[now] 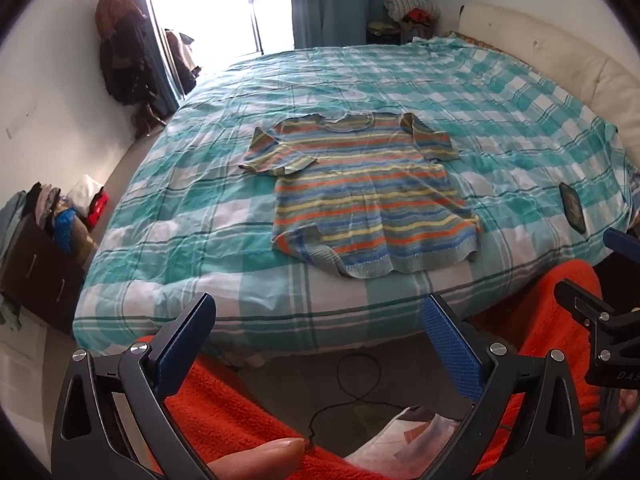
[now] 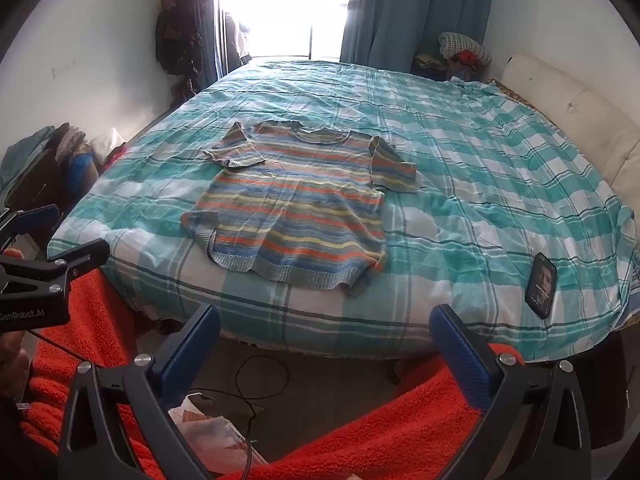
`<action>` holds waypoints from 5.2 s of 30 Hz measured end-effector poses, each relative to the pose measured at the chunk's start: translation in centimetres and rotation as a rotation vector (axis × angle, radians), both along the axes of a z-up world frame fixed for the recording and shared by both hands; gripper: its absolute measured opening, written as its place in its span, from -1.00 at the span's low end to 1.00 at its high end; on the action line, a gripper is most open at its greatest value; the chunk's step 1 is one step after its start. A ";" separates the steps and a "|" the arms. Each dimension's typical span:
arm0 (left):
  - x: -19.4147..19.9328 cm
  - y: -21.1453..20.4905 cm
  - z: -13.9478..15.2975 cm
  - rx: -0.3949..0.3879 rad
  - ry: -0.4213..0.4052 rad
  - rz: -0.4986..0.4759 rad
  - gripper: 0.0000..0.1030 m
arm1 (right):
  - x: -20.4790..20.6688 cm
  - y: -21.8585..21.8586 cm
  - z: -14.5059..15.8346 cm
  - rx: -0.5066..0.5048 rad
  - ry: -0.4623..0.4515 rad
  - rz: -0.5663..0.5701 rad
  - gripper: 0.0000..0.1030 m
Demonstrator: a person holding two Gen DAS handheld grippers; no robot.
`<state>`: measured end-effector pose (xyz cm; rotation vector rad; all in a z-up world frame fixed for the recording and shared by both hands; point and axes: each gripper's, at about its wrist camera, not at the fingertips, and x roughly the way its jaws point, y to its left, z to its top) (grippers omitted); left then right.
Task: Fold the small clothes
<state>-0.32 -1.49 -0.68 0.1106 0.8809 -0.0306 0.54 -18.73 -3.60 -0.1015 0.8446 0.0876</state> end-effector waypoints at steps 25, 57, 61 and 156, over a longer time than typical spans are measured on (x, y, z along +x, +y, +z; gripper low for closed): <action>0.2 -0.1 -1.0 0.004 0.023 -0.009 0.99 | 0.5 0.2 -0.6 -0.003 0.022 0.007 1.00; 0.4 0.1 -1.2 0.004 0.055 0.009 0.99 | 0.3 -0.3 -0.4 -0.012 0.013 -0.012 1.00; 0.4 0.1 -1.2 0.007 0.058 0.006 0.99 | 0.4 -0.3 -0.3 -0.020 0.011 -0.014 0.99; 23.7 3.4 -18.9 -0.119 0.412 -0.386 -0.05 | 2.9 -9.3 -2.8 0.205 0.004 -0.160 1.00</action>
